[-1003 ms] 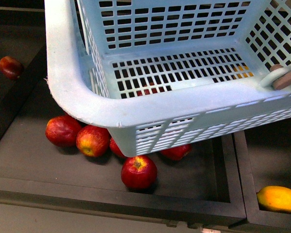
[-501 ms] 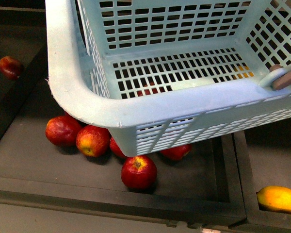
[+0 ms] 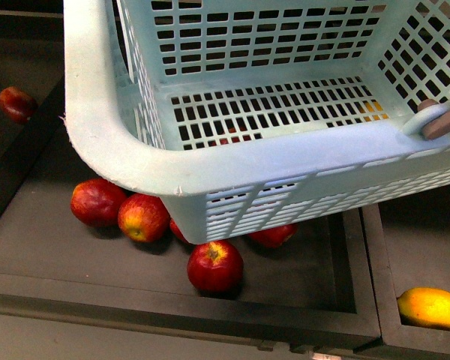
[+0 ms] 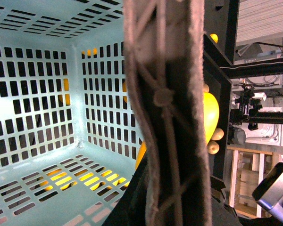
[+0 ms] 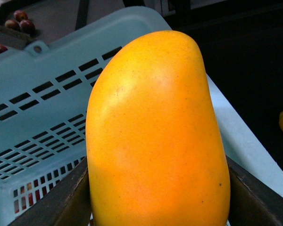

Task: Pick lemon and mango into basket

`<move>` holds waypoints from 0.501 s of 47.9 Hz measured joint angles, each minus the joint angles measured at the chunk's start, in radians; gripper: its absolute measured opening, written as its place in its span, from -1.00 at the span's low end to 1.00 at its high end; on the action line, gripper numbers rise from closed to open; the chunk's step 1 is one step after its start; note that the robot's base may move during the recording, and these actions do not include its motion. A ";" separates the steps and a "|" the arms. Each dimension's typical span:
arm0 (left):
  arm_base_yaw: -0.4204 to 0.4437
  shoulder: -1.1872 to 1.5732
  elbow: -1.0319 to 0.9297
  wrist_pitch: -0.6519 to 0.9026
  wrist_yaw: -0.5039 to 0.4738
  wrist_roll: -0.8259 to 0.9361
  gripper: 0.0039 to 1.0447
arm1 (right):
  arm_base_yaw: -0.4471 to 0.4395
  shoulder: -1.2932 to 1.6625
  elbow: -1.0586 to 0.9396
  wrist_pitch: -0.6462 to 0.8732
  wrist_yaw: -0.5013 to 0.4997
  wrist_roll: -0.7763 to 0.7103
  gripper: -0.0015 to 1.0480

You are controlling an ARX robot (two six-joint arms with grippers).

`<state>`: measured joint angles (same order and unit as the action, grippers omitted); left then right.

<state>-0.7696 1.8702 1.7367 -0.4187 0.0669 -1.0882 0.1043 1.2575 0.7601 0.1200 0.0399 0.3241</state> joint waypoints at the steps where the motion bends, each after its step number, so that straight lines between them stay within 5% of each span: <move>1: 0.000 0.000 0.000 0.000 0.000 0.000 -0.91 | 0.000 0.000 -0.003 -0.002 0.002 0.000 0.34; 9: 0.000 0.000 0.000 0.000 0.000 0.000 -0.91 | -0.031 -0.011 -0.006 -0.003 0.010 0.005 0.86; 21: 0.000 0.003 0.000 0.000 -0.008 0.005 -0.91 | -0.208 -0.130 -0.027 -0.068 0.089 0.023 0.83; 24: 0.001 0.003 0.000 0.000 -0.009 0.006 -0.91 | -0.270 -0.177 -0.074 0.009 -0.002 -0.023 0.75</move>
<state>-0.7689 1.8729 1.7367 -0.4187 0.0578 -1.0817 -0.1658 1.0801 0.6861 0.1287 0.0380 0.3016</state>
